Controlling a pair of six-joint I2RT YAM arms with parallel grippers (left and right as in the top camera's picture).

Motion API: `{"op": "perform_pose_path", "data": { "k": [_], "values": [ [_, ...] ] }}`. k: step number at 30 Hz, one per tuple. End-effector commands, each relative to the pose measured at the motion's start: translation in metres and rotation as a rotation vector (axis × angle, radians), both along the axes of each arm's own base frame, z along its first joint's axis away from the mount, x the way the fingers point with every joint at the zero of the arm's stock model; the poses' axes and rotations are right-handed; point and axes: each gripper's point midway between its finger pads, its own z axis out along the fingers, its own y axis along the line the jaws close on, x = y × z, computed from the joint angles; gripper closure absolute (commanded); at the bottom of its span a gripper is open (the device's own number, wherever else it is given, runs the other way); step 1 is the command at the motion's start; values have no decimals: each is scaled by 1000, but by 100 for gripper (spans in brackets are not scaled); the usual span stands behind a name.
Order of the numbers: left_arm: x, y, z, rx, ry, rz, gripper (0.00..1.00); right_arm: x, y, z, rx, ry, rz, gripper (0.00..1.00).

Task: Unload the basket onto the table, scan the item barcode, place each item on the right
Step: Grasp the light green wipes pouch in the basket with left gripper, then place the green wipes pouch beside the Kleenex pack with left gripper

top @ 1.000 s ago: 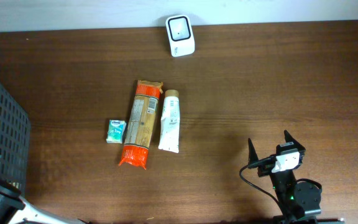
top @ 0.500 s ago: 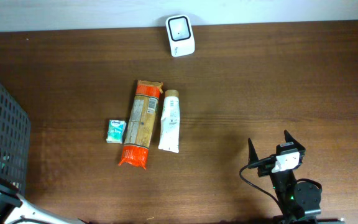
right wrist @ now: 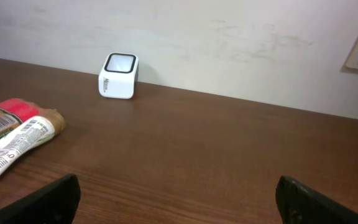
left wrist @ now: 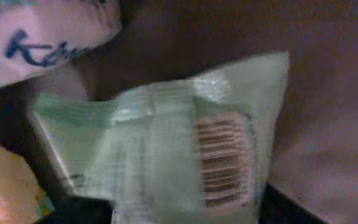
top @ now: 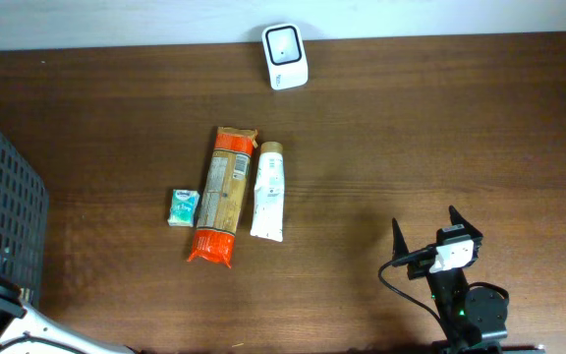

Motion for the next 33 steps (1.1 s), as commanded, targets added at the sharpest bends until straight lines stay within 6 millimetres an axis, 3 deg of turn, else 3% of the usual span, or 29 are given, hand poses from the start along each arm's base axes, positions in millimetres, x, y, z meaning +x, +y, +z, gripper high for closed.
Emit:
{"op": "perform_pose_path", "data": {
  "k": [1,5,8,12,15,18,21,23,25,27,29,33],
  "values": [
    [-9,-8,-37,-73,55,-11,82,0,-3,-3,7,4,-16,1],
    [-7,-6,-29,-73,50,-11,86,0,-3,-3,7,4,-16,1],
    [5,-2,-4,-66,15,-20,89,0,-3,-3,7,4,-16,1],
    [39,6,70,11,-109,-77,91,0,-3,-3,7,4,-16,1],
    [75,-3,163,136,-265,-173,90,0,-3,-3,7,4,-16,1],
    [100,-35,244,254,-391,-289,89,0,-3,-3,7,4,-16,1],
    [113,-87,295,291,-471,-421,89,0,-3,-3,7,4,-16,1],
    [119,-134,314,286,-486,-545,89,0,-3,-3,7,4,-16,1],
    [125,-176,314,242,-470,-652,89,0,-3,-3,7,4,-16,1],
    [131,-215,299,189,-389,-757,88,0,-3,-3,7,4,-16,1],
    [141,-253,265,127,-279,-861,87,0,-3,-3,7,4,-16,1],
    [146,-286,197,35,-111,-957,87,0,-3,-3,7,4,-16,1]
  ]
}}
